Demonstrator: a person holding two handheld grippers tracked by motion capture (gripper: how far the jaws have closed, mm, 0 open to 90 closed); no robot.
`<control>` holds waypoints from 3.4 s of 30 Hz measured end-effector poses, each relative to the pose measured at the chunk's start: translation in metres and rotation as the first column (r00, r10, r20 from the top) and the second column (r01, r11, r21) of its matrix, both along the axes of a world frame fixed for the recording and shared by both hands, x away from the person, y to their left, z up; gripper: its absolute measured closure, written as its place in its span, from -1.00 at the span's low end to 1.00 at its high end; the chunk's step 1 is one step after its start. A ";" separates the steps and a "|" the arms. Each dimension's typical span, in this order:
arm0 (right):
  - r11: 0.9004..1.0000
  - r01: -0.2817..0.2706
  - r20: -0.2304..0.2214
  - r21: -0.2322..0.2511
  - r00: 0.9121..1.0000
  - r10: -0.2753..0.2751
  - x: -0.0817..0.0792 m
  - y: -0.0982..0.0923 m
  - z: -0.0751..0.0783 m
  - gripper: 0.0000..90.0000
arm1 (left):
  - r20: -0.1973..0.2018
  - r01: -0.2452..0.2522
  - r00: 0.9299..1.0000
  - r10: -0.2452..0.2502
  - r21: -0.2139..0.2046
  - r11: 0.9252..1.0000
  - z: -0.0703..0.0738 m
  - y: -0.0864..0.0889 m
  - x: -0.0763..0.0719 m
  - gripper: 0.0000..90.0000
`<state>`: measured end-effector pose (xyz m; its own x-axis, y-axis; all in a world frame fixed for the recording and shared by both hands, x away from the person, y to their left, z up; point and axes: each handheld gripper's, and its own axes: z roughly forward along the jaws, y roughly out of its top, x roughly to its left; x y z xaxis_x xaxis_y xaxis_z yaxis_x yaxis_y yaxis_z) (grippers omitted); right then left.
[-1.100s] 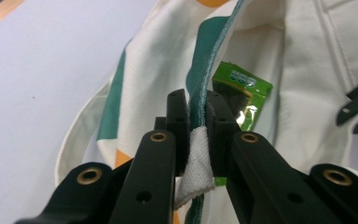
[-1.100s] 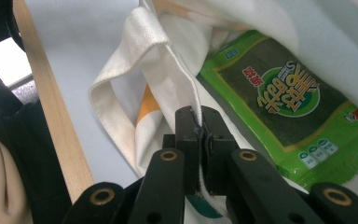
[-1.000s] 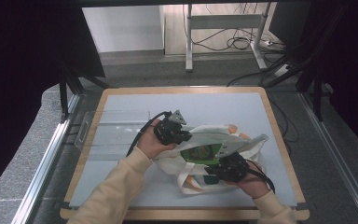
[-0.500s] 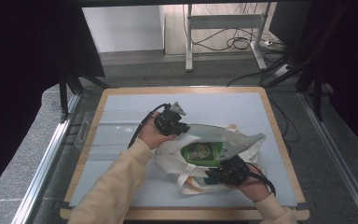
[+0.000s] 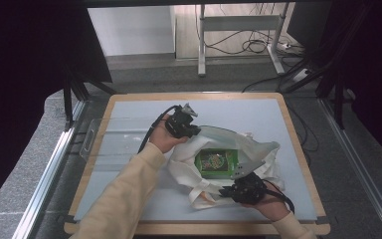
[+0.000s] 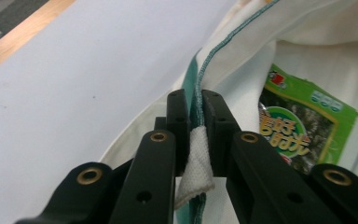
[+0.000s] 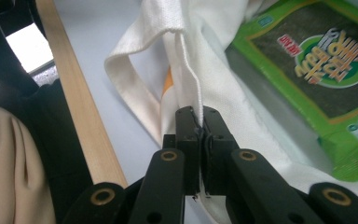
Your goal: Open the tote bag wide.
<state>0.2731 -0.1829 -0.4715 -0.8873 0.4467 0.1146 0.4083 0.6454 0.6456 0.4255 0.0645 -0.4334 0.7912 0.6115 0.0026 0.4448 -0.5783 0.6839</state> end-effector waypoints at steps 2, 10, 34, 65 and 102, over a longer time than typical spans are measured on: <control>1.000 -0.006 -0.003 -0.003 1.000 0.006 -0.002 -0.001 -0.003 0.92 | 0.002 -0.009 1.000 0.009 0.002 1.000 -0.001 0.000 0.004 0.85; 1.000 -0.015 -0.013 -0.012 1.000 0.014 -0.006 -0.001 -0.012 0.91 | -0.013 -0.051 0.999 0.051 -0.012 0.999 -0.008 0.001 0.017 0.85; 0.999 -0.020 0.006 -0.045 1.000 0.021 -0.009 0.004 -0.018 0.78 | -0.030 -0.016 0.999 0.015 -0.034 0.999 -0.007 0.006 0.012 0.80; 0.990 0.082 0.052 0.117 0.995 -0.089 -0.004 -0.010 0.016 0.09 | 0.063 0.104 0.994 -0.093 -0.194 0.975 0.011 0.036 -0.092 -0.02; 0.951 0.246 0.094 0.190 0.959 -0.267 0.036 -0.019 0.061 0.11 | -0.015 0.192 0.980 -0.198 -0.183 0.964 -0.012 0.020 -0.105 0.05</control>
